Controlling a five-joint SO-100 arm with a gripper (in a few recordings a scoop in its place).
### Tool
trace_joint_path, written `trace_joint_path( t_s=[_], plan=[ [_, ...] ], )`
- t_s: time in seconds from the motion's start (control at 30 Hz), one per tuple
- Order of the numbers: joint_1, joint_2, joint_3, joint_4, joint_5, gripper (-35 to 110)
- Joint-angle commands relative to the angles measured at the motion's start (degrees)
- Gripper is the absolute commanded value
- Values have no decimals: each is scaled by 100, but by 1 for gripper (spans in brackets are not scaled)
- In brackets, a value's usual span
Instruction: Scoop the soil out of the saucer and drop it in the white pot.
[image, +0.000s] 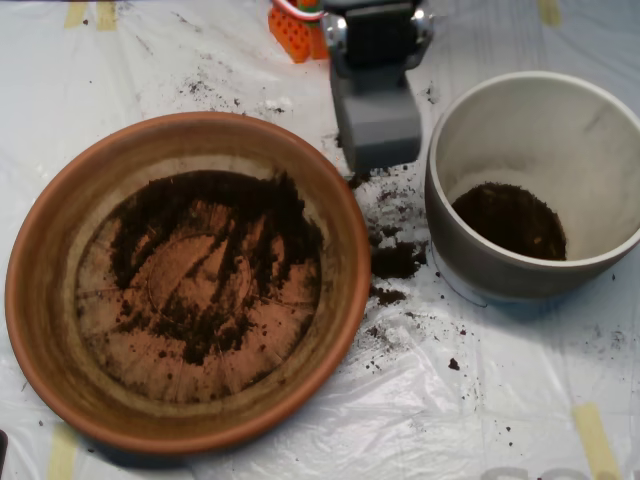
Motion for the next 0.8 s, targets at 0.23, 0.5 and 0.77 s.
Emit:
trace_joint_path(
  t_s=[0.23,0.5,0.77],
  plan=[
    [-1529,-290,-1055,105,-677,0],
    [-2162,-677,-1248,149,-756,25],
    [-2109,-606,-1055,220,-826,41]
  ],
)
